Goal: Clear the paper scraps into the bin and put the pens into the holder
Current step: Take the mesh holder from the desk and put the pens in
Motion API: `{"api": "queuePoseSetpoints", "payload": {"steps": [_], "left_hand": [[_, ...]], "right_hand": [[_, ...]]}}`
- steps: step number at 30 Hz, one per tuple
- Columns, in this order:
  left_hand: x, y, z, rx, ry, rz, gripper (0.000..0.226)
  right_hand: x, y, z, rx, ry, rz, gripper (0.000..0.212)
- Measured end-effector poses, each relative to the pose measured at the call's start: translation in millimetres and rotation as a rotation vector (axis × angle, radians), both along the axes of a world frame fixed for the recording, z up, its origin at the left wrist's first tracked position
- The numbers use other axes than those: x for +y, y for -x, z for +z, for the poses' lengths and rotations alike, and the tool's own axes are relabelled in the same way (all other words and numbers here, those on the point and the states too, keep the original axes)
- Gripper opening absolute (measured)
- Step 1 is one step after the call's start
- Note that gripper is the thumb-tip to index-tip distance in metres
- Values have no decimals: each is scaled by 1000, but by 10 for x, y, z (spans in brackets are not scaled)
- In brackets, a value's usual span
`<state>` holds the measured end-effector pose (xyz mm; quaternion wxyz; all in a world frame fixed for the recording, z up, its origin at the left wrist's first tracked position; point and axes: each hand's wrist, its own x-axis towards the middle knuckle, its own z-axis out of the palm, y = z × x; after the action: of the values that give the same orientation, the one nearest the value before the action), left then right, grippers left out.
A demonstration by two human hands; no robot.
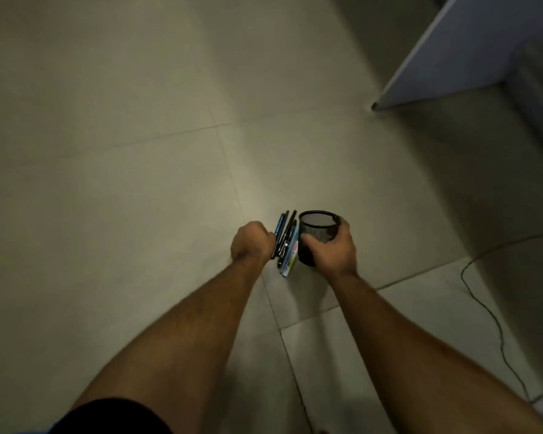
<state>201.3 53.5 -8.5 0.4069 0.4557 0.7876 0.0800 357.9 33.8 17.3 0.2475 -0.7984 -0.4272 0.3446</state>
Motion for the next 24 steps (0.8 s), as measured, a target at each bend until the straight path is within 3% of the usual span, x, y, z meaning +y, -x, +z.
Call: {"api": "queuePoseSetpoints", "payload": {"steps": [7, 13, 15, 19, 21, 24], "left_hand": [[55, -272, -873, 160, -63, 26, 26], [35, -293, -845, 180, -128, 69, 24], [62, -218, -666, 92, -222, 167, 21], [214, -58, -335, -298, -448, 258, 6], [294, -27, -232, -455, -465, 279, 4], [330, -46, -150, -508, -442, 158, 4]], "right_hand": [[252, -282, -641, -97, -5, 181, 86], [226, -247, -694, -107, 2, 189, 85], [174, -212, -662, -161, -11, 219, 85], [189, -173, -590, -235, -45, 241, 86], [208, -144, -571, -223, -62, 250, 86], [236, -116, -558, -178, -124, 225, 82]]}}
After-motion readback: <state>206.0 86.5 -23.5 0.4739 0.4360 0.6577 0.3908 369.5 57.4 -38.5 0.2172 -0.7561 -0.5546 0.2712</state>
